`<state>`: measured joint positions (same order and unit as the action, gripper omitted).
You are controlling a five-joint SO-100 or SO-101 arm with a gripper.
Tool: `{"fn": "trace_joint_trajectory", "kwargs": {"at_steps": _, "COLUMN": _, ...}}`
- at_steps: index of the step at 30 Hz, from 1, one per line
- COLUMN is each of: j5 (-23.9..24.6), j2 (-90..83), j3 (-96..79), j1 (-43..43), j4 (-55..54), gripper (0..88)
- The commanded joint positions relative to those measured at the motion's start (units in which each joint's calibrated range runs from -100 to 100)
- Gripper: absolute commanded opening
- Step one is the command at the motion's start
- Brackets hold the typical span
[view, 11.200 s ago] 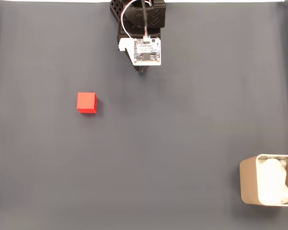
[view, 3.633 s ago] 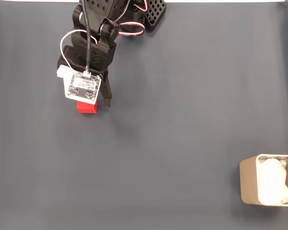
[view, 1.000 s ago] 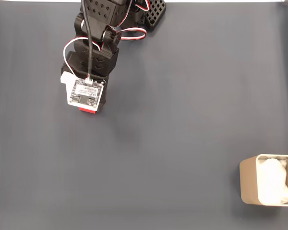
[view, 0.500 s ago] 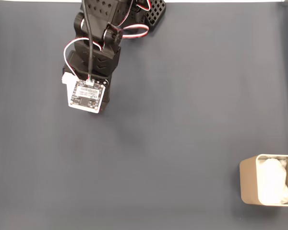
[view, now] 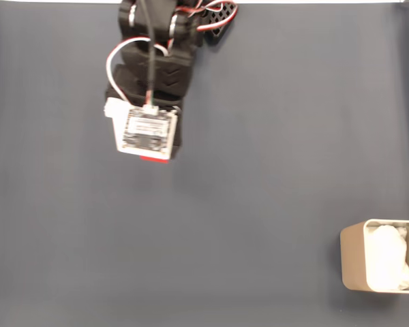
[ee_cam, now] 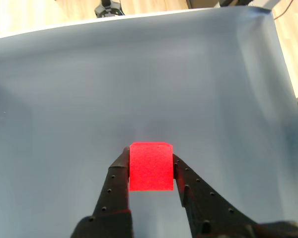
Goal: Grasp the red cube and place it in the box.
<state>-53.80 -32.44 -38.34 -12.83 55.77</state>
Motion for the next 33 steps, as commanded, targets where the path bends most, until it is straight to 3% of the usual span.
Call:
{"fn": "trace_joint_trajectory", "kwargs": {"at_steps": 1, "j5": 1.2, "j2": -2.1, "j3": 8.2, "j1": 5.0, "j4": 2.9, "gripper": 0.0}}
{"fn": "trace_joint_trajectory", "kwargs": {"at_steps": 16, "j5": 2.4, "j2": 4.3, "j3": 27.8, "j1": 21.0, "j4": 7.2, "gripper": 0.0}}
{"fn": "trace_joint_trajectory", "kwargs": {"at_steps": 33, "j5": 1.2, "j2": 23.8, "j3": 49.0, "j1": 31.2, "j4": 6.9, "gripper": 0.0}}
